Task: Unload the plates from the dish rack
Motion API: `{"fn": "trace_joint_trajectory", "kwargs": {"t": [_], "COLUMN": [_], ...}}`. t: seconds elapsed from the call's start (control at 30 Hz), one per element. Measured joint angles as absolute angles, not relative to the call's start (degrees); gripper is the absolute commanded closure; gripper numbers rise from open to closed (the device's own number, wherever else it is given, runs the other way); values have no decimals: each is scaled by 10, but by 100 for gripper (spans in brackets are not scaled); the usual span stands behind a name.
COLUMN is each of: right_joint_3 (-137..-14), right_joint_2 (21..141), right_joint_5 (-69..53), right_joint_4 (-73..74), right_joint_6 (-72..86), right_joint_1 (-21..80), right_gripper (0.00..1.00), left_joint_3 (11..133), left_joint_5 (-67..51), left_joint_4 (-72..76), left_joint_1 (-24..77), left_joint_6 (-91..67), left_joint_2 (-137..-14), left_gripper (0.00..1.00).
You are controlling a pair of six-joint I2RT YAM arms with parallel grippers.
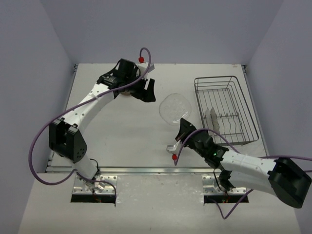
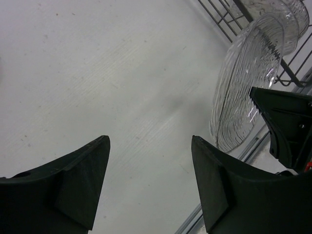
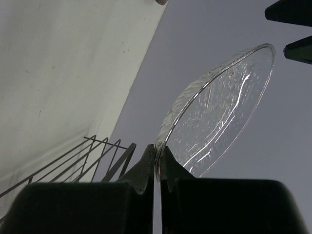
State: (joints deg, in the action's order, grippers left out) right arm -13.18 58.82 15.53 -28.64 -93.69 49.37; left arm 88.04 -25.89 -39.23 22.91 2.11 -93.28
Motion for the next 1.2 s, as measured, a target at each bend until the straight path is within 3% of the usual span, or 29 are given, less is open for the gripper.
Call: {"fn": "trace_joint_trajectory", "kwargs": {"t": [0.27,0.87,1.07,1.2], "right_joint_3": [-121,-121,-127,-129], "right_joint_2": [562,552,559,564], "right_joint_5": [145,156,161,165], "right_joint_4": [-286,-170,-171,-171], "right_joint_6": [-982,-988,-989,-989], "right_joint_1": [501,529,543,552], "right_gripper": [100,100,100,100], "left_joint_3": [881,867,867,867], "left_joint_5": [-246,-283,-282,-262], "left_joint_4": [-411,-381,-403,-417], "left_joint_1": [267,276,301,314], "left_joint_6": [59,46,61,71], "left_joint_2": [-949,-926,-954,-971], "left_gripper": [44,43,57,61]}}
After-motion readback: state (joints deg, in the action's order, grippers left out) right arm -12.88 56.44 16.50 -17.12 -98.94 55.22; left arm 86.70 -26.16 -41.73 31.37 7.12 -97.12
